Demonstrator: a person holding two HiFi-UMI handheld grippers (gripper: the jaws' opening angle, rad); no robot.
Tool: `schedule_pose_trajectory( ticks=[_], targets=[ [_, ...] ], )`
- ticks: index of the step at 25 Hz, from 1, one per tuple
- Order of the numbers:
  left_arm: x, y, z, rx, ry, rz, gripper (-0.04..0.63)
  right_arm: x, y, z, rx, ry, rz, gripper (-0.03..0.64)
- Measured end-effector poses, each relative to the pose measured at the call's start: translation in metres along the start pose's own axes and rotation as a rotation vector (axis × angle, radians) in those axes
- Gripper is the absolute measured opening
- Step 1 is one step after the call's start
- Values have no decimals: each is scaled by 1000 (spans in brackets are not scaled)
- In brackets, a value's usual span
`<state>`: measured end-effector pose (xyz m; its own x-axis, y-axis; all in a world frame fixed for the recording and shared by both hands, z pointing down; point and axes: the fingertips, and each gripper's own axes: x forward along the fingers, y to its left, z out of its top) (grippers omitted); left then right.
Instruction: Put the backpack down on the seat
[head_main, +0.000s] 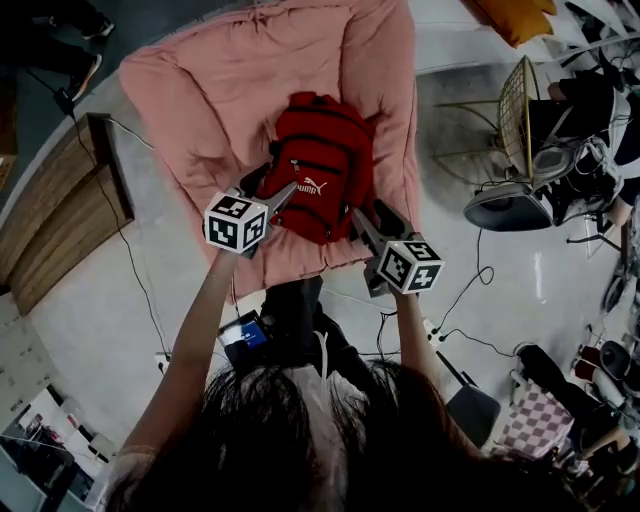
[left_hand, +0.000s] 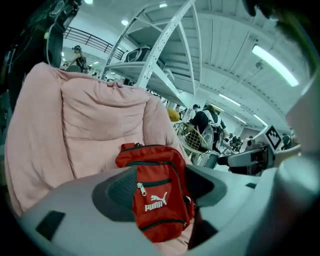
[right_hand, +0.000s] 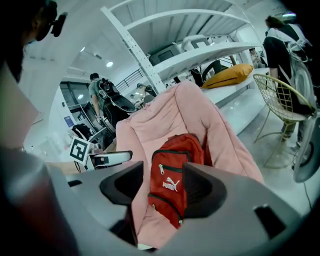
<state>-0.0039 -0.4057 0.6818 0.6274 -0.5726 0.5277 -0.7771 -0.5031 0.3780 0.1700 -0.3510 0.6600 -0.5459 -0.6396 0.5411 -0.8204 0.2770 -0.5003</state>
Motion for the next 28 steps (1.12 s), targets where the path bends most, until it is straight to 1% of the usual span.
schedule_pose_trajectory(
  ticks=[3, 8, 11, 13, 16, 20, 23, 28],
  targets=[
    [-23, -33, 8, 27, -49, -19, 302, -26, 22, 2, -34, -42, 15, 236],
    [-62, -91, 19, 70, -120, -63, 288, -75, 58, -5, -53, -98, 32, 180],
    [-87, -123, 24, 91, -151, -89, 251, -103, 79, -12, -60, -122, 53, 147],
    [-105, -147, 23, 86, -166, -121, 213, -121, 95, -19, -58, -142, 78, 128],
    [-136, -179, 16, 70, -191, -154, 187, -145, 121, -34, -62, -156, 124, 107],
    [-175, -213, 1, 96, -201, -158, 167, -177, 149, -56, -107, -158, 149, 103],
    [-206, -232, -6, 106, -231, -152, 152, -201, 163, -72, -133, -164, 165, 98],
    [-253, -256, -23, 128, -273, -109, 141, -238, 184, -92, -157, -189, 188, 91]
  ],
)
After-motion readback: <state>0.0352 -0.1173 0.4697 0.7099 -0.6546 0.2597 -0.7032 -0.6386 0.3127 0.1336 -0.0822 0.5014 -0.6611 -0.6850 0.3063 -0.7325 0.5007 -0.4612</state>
